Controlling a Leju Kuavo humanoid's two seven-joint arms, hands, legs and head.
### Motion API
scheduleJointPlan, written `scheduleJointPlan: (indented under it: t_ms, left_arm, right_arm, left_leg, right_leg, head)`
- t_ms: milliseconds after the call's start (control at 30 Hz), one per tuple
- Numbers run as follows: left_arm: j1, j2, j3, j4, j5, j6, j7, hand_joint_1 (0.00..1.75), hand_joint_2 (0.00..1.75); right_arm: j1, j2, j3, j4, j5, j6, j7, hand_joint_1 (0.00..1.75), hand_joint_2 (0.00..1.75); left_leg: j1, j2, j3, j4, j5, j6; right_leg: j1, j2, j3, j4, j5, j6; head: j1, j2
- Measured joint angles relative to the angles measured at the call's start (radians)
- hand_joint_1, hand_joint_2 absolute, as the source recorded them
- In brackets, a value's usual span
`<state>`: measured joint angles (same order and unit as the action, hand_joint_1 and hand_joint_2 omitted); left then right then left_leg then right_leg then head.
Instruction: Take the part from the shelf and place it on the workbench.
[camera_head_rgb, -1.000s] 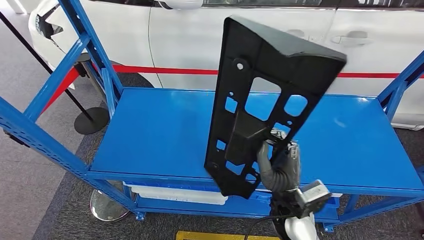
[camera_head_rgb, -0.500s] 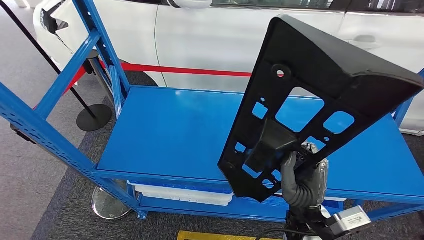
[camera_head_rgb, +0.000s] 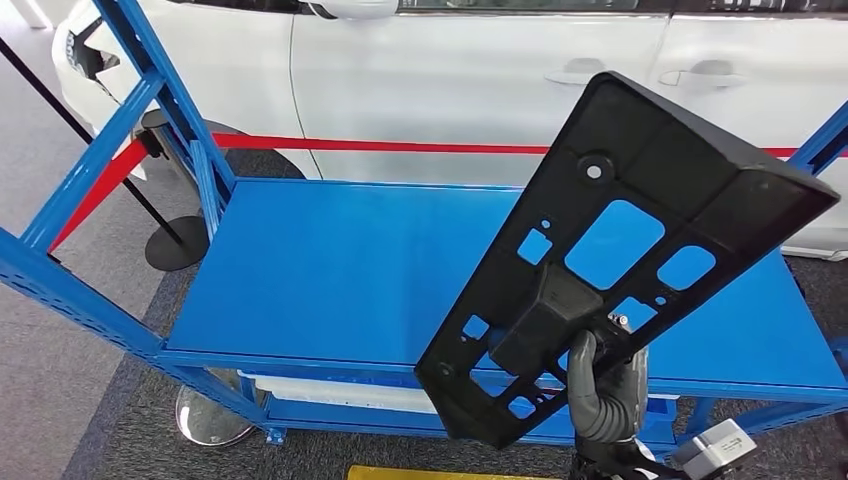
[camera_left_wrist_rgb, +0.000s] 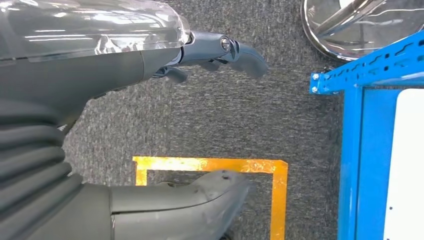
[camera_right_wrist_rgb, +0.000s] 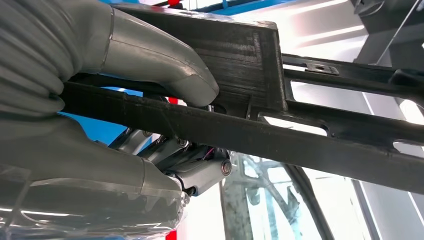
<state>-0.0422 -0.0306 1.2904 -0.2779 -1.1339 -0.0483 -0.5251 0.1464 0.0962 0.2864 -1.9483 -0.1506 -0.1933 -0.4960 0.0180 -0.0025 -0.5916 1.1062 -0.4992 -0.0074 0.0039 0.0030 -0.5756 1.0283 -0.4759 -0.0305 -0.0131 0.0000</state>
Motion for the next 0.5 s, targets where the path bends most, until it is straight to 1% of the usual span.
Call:
scheduleJointPlan:
  t_ms: [33,67,100,133,167,200,233,267,300,333,367,400,433,467,500]
  left_arm:
    - [-0.001,0.0,0.003,-0.002,-0.002,0.0,0.001,0.0,1.75]
    - [-0.001,-0.001,0.005,-0.004,-0.005,0.0,0.002,0.0,1.75]
    - [-0.001,-0.002,0.006,-0.004,-0.007,0.0,0.003,0.0,1.75]
    - [0.001,-0.003,0.006,-0.005,-0.009,0.0,0.004,0.0,1.75]
    - [0.001,-0.005,0.007,-0.006,-0.01,0.001,0.004,0.0,1.75]
    - [0.0,-0.008,0.007,-0.007,-0.011,0.002,0.003,0.0,1.75]
    - [-0.002,-0.011,0.007,-0.008,-0.012,0.004,0.002,0.0,1.75]
    - [-0.004,-0.013,0.007,-0.009,-0.012,0.005,0.0,0.0,1.75]
    - [-0.006,-0.015,0.007,-0.01,-0.012,0.006,-0.002,0.0,1.75]
    - [-0.007,-0.017,0.007,-0.01,-0.012,0.006,-0.005,0.0,1.75]
    - [-0.007,-0.018,0.007,-0.01,-0.012,0.006,-0.008,0.0,1.75]
    - [-0.008,-0.02,0.008,-0.01,-0.011,0.006,-0.011,0.0,1.75]
    - [-0.009,-0.021,0.008,-0.01,-0.011,0.006,-0.014,0.0,1.75]
    - [-0.01,-0.022,0.008,-0.01,-0.01,0.006,-0.016,0.0,1.75]
    - [-0.011,-0.023,0.009,-0.01,-0.01,0.006,-0.018,0.0,1.75]
  right_arm:
    - [0.006,0.003,-0.001,0.001,0.008,0.002,-0.001,1.75,1.75]
    - [0.012,0.005,-0.001,0.002,0.019,0.003,-0.003,1.75,1.75]
    - [0.018,0.007,-0.001,0.004,0.031,0.004,-0.006,1.75,1.75]
    - [0.023,0.008,-0.001,0.006,0.044,0.004,-0.01,1.75,1.75]
    - [0.028,0.01,0.0,0.008,0.058,0.001,-0.015,1.75,1.75]
    - [0.033,0.011,0.001,0.01,0.073,-0.004,-0.02,1.75,1.75]
    - [0.038,0.013,0.003,0.012,0.088,-0.011,-0.024,1.75,1.75]
    - [0.043,0.014,0.006,0.014,0.102,-0.018,-0.027,1.75,1.75]
    - [0.047,0.015,0.009,0.017,0.113,-0.024,-0.028,1.75,1.75]
    - [0.052,0.015,0.011,0.021,0.121,-0.028,-0.029,1.75,1.75]
    - [0.057,0.015,0.013,0.025,0.129,-0.032,-0.029,1.75,1.75]
    - [0.062,0.015,0.015,0.029,0.134,-0.034,-0.029,1.75,1.75]
    - [0.064,0.015,0.017,0.032,0.138,-0.036,-0.03,1.75,1.75]
    - [0.066,0.015,0.019,0.034,0.142,-0.037,-0.03,1.75,1.75]
    - [0.066,0.015,0.021,0.035,0.145,-0.038,-0.03,1.75,1.75]
  left_leg:
    - [-0.003,0.0,0.019,-0.044,0.016,0.005]
    - [-0.006,-0.001,0.026,-0.064,0.02,0.009]
    - [-0.009,-0.001,0.027,-0.067,0.021,0.012]
    - [-0.008,-0.001,0.026,-0.07,0.025,0.017]
    - [-0.006,-0.001,0.025,-0.075,0.03,0.022]
    - [-0.003,0.0,0.024,-0.081,0.036,0.029]
    - [0.0,0.001,0.022,-0.086,0.042,0.036]
    - [0.001,0.003,0.018,-0.088,0.047,0.04]
    - [0.0,0.003,0.012,-0.089,0.052,0.043]
    - [0.0,0.003,0.005,-0.088,0.056,0.043]
    - [0.0,0.004,-0.001,-0.088,0.06,0.042]
    - [0.0,0.004,-0.007,-0.088,0.065,0.04]
    - [0.001,0.004,-0.012,-0.087,0.069,0.038]
    - [0.001,0.004,-0.016,-0.086,0.073,0.034]
    - [0.001,0.004,-0.02,-0.085,0.077,0.03]
  right_leg:
    - [0.002,0.001,-0.002,0.002,0.0,0.002]
    - [0.002,0.001,-0.004,0.003,0.001,0.005]
    - [0.002,0.002,-0.006,0.004,0.003,0.01]
    - [0.002,0.002,-0.006,0.004,0.004,0.015]
    - [0.002,0.002,-0.009,0.01,0.0,0.02]
    - [0.002,0.002,-0.014,0.025,-0.016,0.025]
    - [0.001,0.002,-0.027,0.058,-0.045,0.031]
    - [-0.002,0.002,-0.046,0.108,-0.084,0.036]
    - [-0.006,0.002,-0.067,0.166,-0.124,0.041]
    - [-0.009,0.002,-0.084,0.218,-0.153,0.045]
    - [-0.013,0.001,-0.089,0.247,-0.163,0.049]
    - [-0.017,0.001,-0.078,0.243,-0.153,0.052]
    - [-0.021,0.0,-0.048,0.205,-0.129,0.054]
    - [-0.024,-0.001,-0.008,0.146,-0.101,0.054]
    - [-0.026,-0.002,0.037,0.073,-0.083,0.054]
  head:
    - [0.0,0.0]
    - [0.0,0.0]
    - [0.0,0.0]
    - [0.0,0.0]
    - [0.001,0.0]
    - [0.003,0.0]
    - [0.006,0.0]
    - [0.008,0.0]
    - [0.011,0.0]
    - [0.011,0.0]
    - [0.011,0.0]
    - [0.012,0.0]
    - [0.012,0.0]
    - [0.012,0.0]
    - [0.012,0.0]
